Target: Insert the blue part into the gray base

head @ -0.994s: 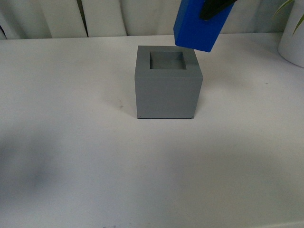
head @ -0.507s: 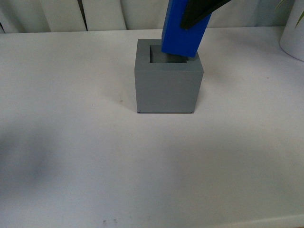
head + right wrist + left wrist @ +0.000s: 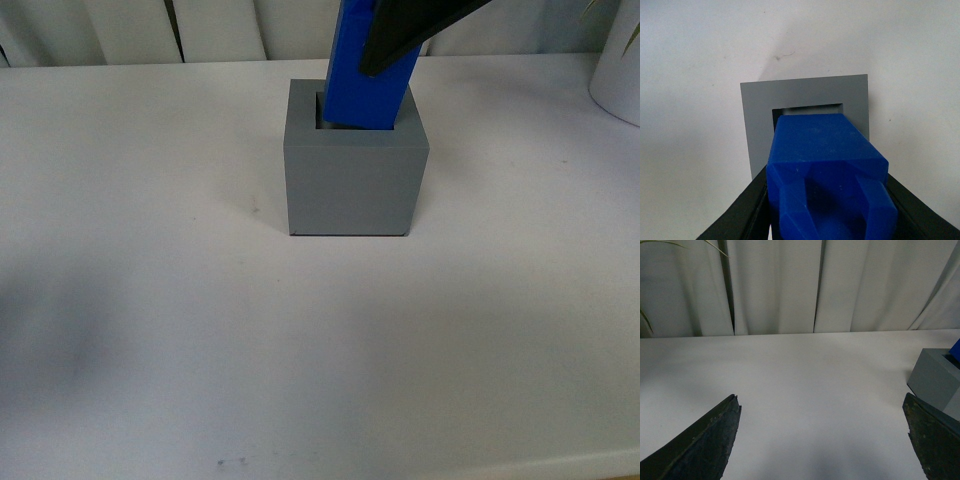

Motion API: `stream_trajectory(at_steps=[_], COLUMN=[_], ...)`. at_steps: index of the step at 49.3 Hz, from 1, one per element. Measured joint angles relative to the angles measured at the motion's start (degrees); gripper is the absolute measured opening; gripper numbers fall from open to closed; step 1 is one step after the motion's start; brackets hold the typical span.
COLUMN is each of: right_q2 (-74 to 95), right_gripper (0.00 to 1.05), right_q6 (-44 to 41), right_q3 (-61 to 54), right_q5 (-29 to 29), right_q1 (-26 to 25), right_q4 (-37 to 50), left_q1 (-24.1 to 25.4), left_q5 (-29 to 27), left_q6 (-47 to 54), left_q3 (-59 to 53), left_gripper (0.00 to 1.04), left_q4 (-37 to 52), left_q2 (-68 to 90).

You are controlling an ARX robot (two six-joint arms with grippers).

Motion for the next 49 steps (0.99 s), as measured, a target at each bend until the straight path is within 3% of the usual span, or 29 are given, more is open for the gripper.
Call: stream_trajectory(at_steps=[37, 49], right_q2=[1.4, 1.3], right_gripper=[0.47, 0.89], right_q6=[-0.9, 0.2], right_q3=[0.0, 0.9], right_q5=[1.1, -1.6], right_q1=[0.5, 0.3], right_q4=[-1.9, -0.9], left_q1=[0.0, 0.0], left_q5=[0.0, 0.0], left_q6=[0.0, 0.0], left_q3=[0.0, 0.0], left_gripper=[0.99, 0.99], left_q4=[0.0, 0.0], left_q2=[0.0, 0.0])
